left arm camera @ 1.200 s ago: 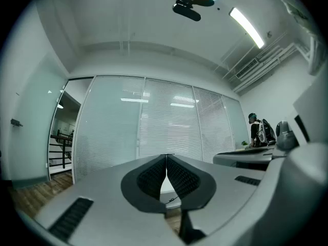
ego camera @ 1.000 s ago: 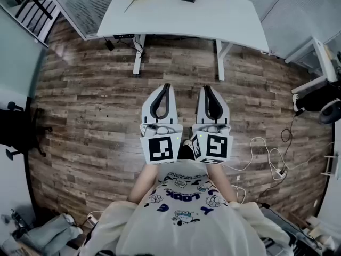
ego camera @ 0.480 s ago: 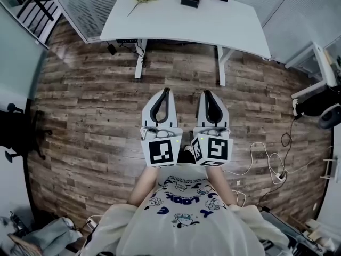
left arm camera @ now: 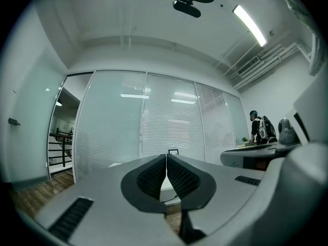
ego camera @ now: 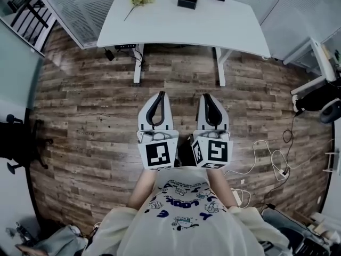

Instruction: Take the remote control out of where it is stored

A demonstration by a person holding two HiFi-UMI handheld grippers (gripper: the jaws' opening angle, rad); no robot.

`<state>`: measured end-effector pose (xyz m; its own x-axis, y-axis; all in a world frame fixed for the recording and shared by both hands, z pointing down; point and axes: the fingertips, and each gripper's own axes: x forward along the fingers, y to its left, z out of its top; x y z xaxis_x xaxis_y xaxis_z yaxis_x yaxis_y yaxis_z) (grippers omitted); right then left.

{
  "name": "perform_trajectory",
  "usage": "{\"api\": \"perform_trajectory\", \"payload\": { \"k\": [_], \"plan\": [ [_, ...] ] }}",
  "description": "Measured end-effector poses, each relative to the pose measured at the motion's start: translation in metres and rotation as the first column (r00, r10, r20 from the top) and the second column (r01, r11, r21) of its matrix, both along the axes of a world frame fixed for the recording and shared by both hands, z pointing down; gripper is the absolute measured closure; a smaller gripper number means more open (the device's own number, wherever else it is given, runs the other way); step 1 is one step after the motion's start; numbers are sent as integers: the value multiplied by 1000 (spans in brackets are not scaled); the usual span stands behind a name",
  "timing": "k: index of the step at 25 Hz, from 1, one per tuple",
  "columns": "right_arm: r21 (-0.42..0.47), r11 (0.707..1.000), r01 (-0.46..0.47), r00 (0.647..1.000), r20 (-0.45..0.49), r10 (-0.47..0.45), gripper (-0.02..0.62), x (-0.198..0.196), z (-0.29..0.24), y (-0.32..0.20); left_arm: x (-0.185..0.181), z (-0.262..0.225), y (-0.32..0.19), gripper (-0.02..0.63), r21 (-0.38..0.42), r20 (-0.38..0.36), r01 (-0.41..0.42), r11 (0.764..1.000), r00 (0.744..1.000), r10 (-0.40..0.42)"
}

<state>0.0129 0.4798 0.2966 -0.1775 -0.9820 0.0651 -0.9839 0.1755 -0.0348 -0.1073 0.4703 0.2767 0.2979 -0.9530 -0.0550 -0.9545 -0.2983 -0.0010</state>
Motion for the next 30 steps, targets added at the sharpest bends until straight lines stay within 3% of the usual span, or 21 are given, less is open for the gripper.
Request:
{"api": "perform_trajectory", "payload": {
  "k": [10,19,30],
  "plan": [
    [-31,1000,-2,1000,14,2,549,8,12,-54,1,9,-53,588,-22,-2,13,1000,1000,-13],
    [-21,998,58,998,18,-58,549,11,14,-154,1,13,-137,588,-22,16,77,997,997,-77],
    [-30,994,109,994,27,-108,549,39,11,-292,31,8,-269,588,-26,17,125,992,992,-124]
  ]
}}
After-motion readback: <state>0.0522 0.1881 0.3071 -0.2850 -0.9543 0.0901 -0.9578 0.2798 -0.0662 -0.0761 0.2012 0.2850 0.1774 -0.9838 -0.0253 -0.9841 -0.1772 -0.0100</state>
